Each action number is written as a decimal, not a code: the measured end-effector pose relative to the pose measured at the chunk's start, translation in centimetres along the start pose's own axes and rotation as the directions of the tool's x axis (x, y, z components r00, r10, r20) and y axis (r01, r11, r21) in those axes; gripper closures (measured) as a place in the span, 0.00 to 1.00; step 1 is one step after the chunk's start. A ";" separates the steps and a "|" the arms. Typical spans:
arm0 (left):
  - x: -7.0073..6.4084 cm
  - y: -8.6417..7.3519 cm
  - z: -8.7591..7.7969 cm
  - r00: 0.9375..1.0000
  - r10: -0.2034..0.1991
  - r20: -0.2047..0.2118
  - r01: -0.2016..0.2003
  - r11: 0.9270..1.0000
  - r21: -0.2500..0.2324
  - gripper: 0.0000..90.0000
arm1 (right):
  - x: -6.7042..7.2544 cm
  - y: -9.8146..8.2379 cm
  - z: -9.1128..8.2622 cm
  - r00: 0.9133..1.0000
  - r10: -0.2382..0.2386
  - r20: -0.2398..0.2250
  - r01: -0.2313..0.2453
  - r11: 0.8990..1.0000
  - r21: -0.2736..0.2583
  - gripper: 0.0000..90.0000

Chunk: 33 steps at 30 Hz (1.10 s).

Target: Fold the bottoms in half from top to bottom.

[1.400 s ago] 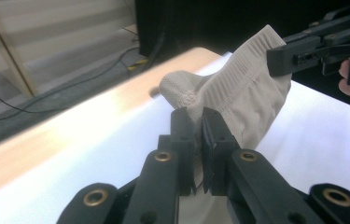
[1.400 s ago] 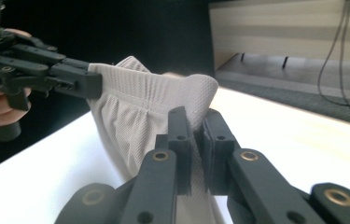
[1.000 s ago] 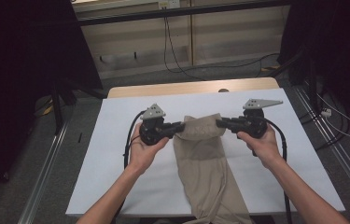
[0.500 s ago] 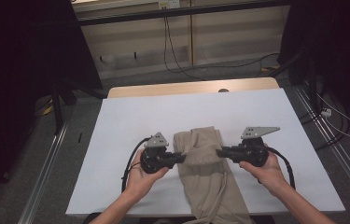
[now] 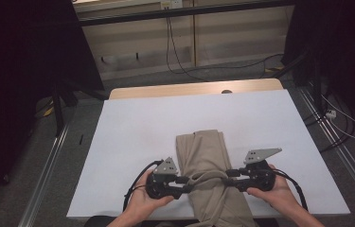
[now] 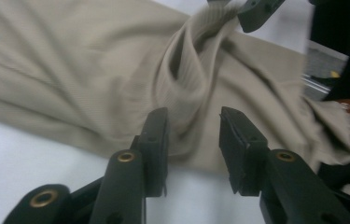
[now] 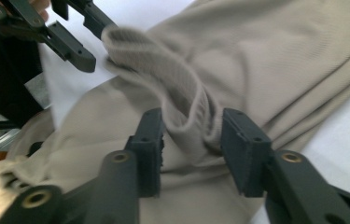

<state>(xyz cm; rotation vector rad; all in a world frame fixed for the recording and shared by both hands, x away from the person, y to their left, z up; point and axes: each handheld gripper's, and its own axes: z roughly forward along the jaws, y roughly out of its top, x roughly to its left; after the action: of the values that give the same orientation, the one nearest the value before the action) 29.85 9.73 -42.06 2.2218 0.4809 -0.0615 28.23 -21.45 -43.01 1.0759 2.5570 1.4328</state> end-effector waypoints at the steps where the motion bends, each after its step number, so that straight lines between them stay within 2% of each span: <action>1: -0.3 0.0 -0.2 1.000 0.000 0.004 0.000 1.000 -0.002 0.66 | 0.3 0.0 -0.3 1.000 -0.002 -0.013 0.002 1.000 -0.009 0.59; 4: -0.4 0.4 -0.7 1.000 0.003 0.010 -0.003 0.999 -0.040 0.64 | 0.6 0.2 -1.0 1.000 -0.001 -0.027 0.000 0.998 -0.056 0.57; 6: 0.1 0.8 -0.7 1.000 -0.010 -0.002 0.010 0.999 -0.054 0.63 | 0.4 0.5 -0.9 1.000 -0.001 -0.014 0.000 0.997 -0.071 0.62; 8: 0.7 1.2 -0.3 0.999 -0.031 -0.009 0.030 0.998 -0.051 0.63 | 0.0 1.0 -0.3 1.000 -0.011 0.006 0.011 0.998 -0.058 0.66; 9: 1.0 1.3 0.0 0.999 -0.028 -0.015 0.027 0.999 -0.042 0.64 | -0.2 1.2 0.2 1.000 -0.018 0.018 0.019 0.999 -0.045 0.72; 11: 1.3 1.3 0.6 0.999 -0.034 -0.032 0.033 0.999 -0.011 0.65 | -0.4 1.4 1.2 0.999 -0.032 0.033 0.032 0.999 -0.005 0.73; 12: 1.3 1.2 0.9 0.999 -0.036 -0.034 0.036 0.999 -0.003 0.65 | -0.4 1.4 1.7 0.999 -0.034 0.026 0.034 0.999 0.020 0.73; 14: 0.9 1.0 1.3 0.999 -0.020 -0.036 0.020 1.000 0.023 0.65 | -0.3 1.1 2.5 0.998 -0.048 0.029 0.046 0.997 0.068 0.71; 15: 0.6 0.9 1.5 0.999 -0.005 -0.050 0.006 1.000 0.020 0.64 | -0.2 0.8 2.7 0.998 -0.051 0.025 0.049 0.996 0.077 0.71; 17: 0.2 0.8 1.7 0.998 0.030 -0.048 -0.028 0.999 0.042 0.64 | 0.1 0.6 2.8 0.997 -0.079 0.021 0.076 0.992 0.098 0.72; 19: 0.1 0.6 1.9 0.998 0.032 -0.046 -0.029 0.998 0.051 0.65 | 0.3 0.3 2.9 0.995 -0.093 0.023 0.090 0.989 0.120 0.73; 20: 0.0 0.5 2.0 0.998 0.037 -0.049 -0.034 0.998 0.055 0.67 | 0.4 0.1 2.8 0.996 -0.090 0.023 0.086 0.989 0.121 0.77; 22: -0.3 0.4 2.1 0.998 0.034 -0.051 -0.031 0.997 0.070 0.70 | 0.5 0.2 2.5 0.997 -0.080 0.003 0.079 0.989 0.126 0.95; 23: -0.4 0.3 2.1 0.998 0.046 -0.052 -0.042 0.997 0.067 0.74 | 0.5 0.2 2.3 0.996 -0.086 0.004 0.085 0.988 0.127 1.00; 25: -0.6 0.3 1.8 0.997 0.060 -0.051 -0.056 0.996 0.073 0.83 | 0.7 0.1 1.9 0.996 -0.092 -0.011 0.092 0.986 0.135 1.00; 27: -0.7 0.2 1.7 0.997 0.056 -0.044 -0.053 0.996 0.077 0.86 | 1.0 -0.1 1.6 0.995 -0.103 -0.015 0.104 0.983 0.154 1.00; 29: -1.0 0.0 1.6 0.999 0.048 -0.013 -0.047 0.996 0.074 0.86 | 1.5 -0.5 1.3 0.994 -0.108 -0.028 0.111 0.980 0.167 1.00; 31: -1.2 -0.1 1.4 0.999 0.027 0.038 -0.030 0.997 0.075 0.82 | 1.9 -0.7 1.1 0.992 -0.116 -0.044 0.121 0.977 0.175 1.00; 32: -1.3 -0.2 1.4 0.998 0.020 0.066 -0.024 0.998 0.065 0.78 | 2.0 -0.7 0.9 0.992 -0.117 -0.039 0.122 0.980 0.160 1.00; 33: -1.4 -0.1 1.3 0.998 0.018 0.060 -0.022 0.997 0.069 0.74 | 1.8 -0.4 0.7 0.994 -0.100 -0.039 0.104 0.986 0.132 1.00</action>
<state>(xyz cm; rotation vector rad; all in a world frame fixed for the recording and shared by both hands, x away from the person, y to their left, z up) 28.66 8.37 -42.71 2.2862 0.4297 -0.1354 26.81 -20.03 -43.19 0.9276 2.7221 1.2821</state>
